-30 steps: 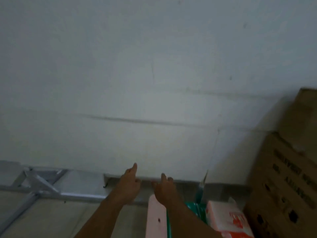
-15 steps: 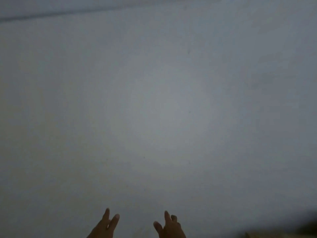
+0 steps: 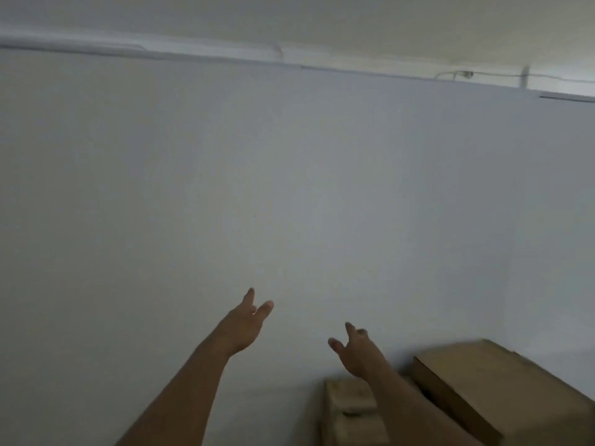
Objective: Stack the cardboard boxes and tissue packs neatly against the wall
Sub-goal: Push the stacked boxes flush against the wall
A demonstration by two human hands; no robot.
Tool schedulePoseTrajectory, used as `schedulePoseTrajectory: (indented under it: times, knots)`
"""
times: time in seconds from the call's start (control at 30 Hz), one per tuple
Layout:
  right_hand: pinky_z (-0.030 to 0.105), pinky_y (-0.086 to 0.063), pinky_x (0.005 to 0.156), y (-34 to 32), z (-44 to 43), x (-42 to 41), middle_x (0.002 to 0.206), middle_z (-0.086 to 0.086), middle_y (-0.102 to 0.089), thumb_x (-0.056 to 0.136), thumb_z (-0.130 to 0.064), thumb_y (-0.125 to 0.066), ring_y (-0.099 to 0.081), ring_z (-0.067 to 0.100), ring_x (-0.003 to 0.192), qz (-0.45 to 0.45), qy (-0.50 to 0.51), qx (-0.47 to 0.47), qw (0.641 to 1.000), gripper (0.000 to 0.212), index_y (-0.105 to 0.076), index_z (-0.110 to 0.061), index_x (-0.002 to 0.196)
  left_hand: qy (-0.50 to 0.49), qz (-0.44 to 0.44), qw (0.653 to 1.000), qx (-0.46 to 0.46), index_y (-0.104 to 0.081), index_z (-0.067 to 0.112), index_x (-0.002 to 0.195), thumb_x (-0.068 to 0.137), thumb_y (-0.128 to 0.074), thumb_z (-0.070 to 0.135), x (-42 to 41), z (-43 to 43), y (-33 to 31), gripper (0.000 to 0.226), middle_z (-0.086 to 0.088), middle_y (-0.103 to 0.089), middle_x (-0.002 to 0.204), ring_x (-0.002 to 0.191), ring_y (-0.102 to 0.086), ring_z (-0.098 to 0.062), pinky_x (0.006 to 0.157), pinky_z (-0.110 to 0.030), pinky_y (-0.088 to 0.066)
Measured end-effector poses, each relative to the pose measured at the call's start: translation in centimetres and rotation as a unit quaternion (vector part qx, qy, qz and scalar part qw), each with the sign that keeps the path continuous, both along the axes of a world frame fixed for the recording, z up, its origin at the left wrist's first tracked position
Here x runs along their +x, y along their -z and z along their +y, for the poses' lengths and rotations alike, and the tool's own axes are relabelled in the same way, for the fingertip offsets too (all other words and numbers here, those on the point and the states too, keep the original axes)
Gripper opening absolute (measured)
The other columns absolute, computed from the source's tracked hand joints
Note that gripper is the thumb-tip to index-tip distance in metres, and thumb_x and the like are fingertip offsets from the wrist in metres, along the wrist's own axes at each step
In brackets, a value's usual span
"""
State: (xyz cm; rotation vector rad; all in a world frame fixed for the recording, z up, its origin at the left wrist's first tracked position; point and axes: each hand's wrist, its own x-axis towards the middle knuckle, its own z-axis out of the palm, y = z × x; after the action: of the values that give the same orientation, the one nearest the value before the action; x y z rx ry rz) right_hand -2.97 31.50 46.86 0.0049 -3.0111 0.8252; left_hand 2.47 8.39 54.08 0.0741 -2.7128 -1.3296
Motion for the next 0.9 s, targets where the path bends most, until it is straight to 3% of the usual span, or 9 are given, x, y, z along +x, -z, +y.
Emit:
schedulePoseTrajectory:
  times: [0.2,0.3,0.6,0.8,0.9]
  knots:
    - [0.042,-0.034,0.111,3.2,9.6,3.8,0.160,0.015,-0.015,0.100,-0.050,-0.037,-0.032,0.035,0.142,-0.040,0.019,-0.026,0.999,0.071,-0.010,-0.014,0.156,0.056,-0.079,0.995,-0.021,-0.004,0.023,0.156,0.098,-0.034,0.054,1.5,12.0,5.4,0.073,-0.005,-0.030,0.158,0.146,-0.029,-0.023,0.118,-0.039,-0.020]
    - [0.043,-0.037,0.108,3.9,13.9,4.2,0.156,0.018,-0.022,0.100,-0.048,-0.039,-0.037,0.036,0.137,-0.035,0.021,-0.033,0.999,0.069,-0.014,-0.013,0.154,0.070,-0.089,0.993,-0.028,-0.003,0.023,0.156,0.099,-0.033,0.054,1.2,17.5,6.9,0.072,-0.005,-0.027,0.159,0.146,-0.029,-0.025,0.118,-0.040,-0.022]
    - [0.042,-0.035,0.108,6.3,29.1,1.9,0.151,0.024,-0.029,0.100,-0.045,-0.043,-0.036,0.039,0.137,-0.020,-0.011,-0.017,1.000,0.065,-0.022,-0.010,0.152,0.036,-0.081,0.996,0.004,-0.007,0.023,0.156,0.099,-0.035,0.051,-1.4,34.0,10.8,0.069,-0.003,-0.022,0.161,0.146,-0.027,-0.024,0.118,-0.039,-0.023]
    - [0.042,-0.028,0.113,10.1,38.3,-0.7,0.156,0.022,-0.023,0.099,-0.045,-0.044,-0.029,0.037,0.143,-0.046,0.007,-0.029,0.999,0.069,-0.020,-0.011,0.154,0.038,-0.125,0.991,0.007,-0.015,0.015,0.154,0.098,-0.040,0.049,-3.5,42.3,16.0,0.070,-0.008,-0.026,0.159,0.145,-0.028,-0.030,0.118,-0.044,-0.027]
    - [0.043,-0.032,0.110,13.2,40.7,-1.6,0.155,0.022,-0.027,0.100,-0.044,-0.045,-0.033,0.039,0.140,-0.057,0.029,-0.041,0.997,0.067,-0.022,-0.011,0.154,0.026,-0.164,0.986,0.016,-0.011,0.025,0.155,0.097,-0.042,0.050,-4.8,44.1,18.8,0.071,-0.003,-0.023,0.161,0.147,-0.024,-0.026,0.119,-0.043,-0.024]
